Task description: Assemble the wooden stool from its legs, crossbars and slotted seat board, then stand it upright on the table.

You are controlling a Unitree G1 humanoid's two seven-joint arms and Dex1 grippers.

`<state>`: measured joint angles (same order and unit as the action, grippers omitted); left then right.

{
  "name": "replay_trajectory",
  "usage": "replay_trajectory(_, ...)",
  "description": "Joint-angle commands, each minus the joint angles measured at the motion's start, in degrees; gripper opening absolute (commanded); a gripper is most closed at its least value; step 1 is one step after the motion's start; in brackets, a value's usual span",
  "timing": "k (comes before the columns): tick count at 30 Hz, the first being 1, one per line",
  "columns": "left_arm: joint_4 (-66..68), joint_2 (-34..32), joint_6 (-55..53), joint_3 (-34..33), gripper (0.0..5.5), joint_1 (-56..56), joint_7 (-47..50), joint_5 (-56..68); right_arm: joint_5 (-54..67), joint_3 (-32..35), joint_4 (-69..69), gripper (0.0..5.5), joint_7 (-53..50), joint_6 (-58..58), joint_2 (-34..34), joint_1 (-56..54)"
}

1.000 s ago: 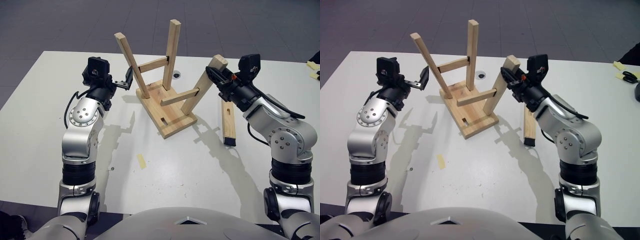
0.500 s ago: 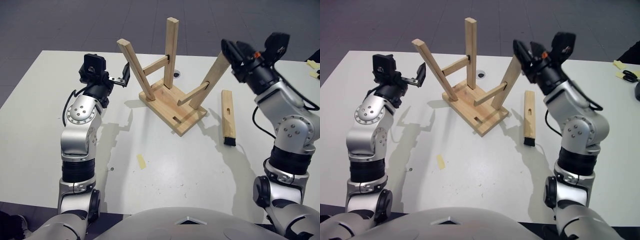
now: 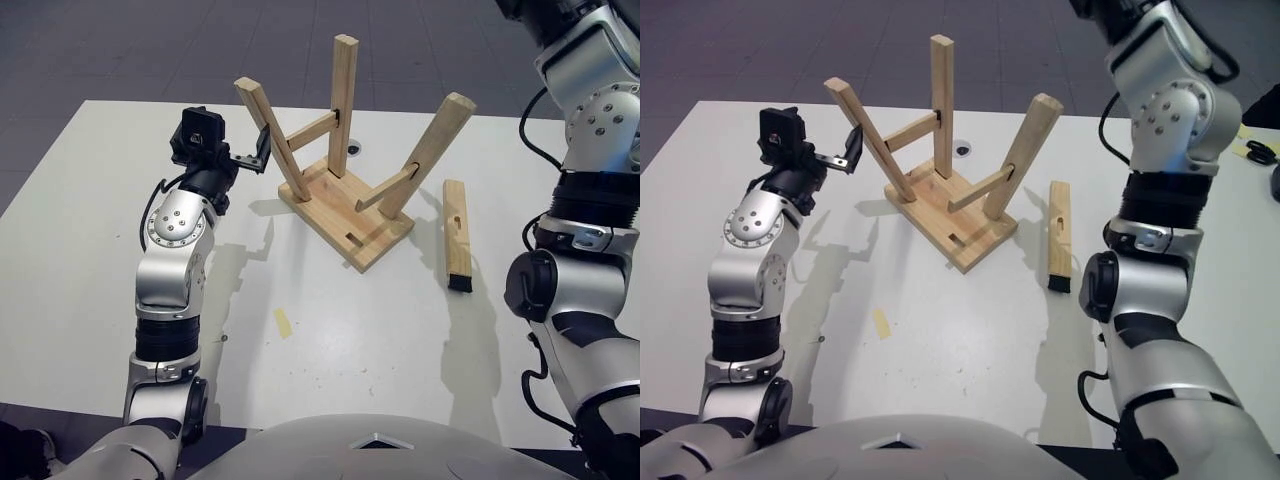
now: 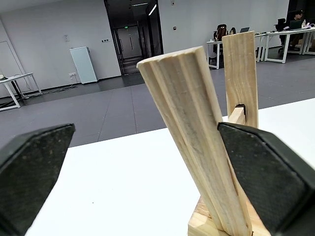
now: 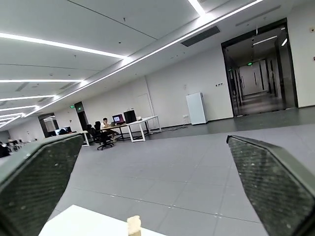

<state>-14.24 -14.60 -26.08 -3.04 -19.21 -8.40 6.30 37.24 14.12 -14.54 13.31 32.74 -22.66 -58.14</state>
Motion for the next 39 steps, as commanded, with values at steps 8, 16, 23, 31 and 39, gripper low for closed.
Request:
replay_trajectory(8, -1.47, 1.36, -1.01, -0.14, 5.40, 2.02, 1.13, -0.32, -6.29, -6.13, 5.93, 5.38, 0.10, 6.64, 2.17, 20.76)
replay_trajectory(16, -3.31, 3.49, -1.19, 1.33, 5.40, 4.56, 2.22, -0.95, 4.84, 15.07, 7.61, 5.38, -6.34, -2.57, 1.74, 10.56)
replay_trajectory(23, -5.36, 4.20, -0.40, 0.81, 5.40, 6.12, 3.91, -1.22, -0.81, 10.90, 10.25, 5.38, -4.44, 1.51, -0.81, 27.18)
replay_trajectory(31, -3.06, 3.52, 0.29, 0.13, 5.40, 3.49, 3.46, -1.12, -3.82, 2.58, 25.74, 5.38, -5.02, 8.52, 1.93, 48.60)
replay_trajectory(39, -5.31, 3.62, -1.00, 0.42, 5.40, 5.67, 3.36, -1.18, -9.48, -2.48, 30.84, 5.38, -7.71, 15.61, 0.23, 56.86)
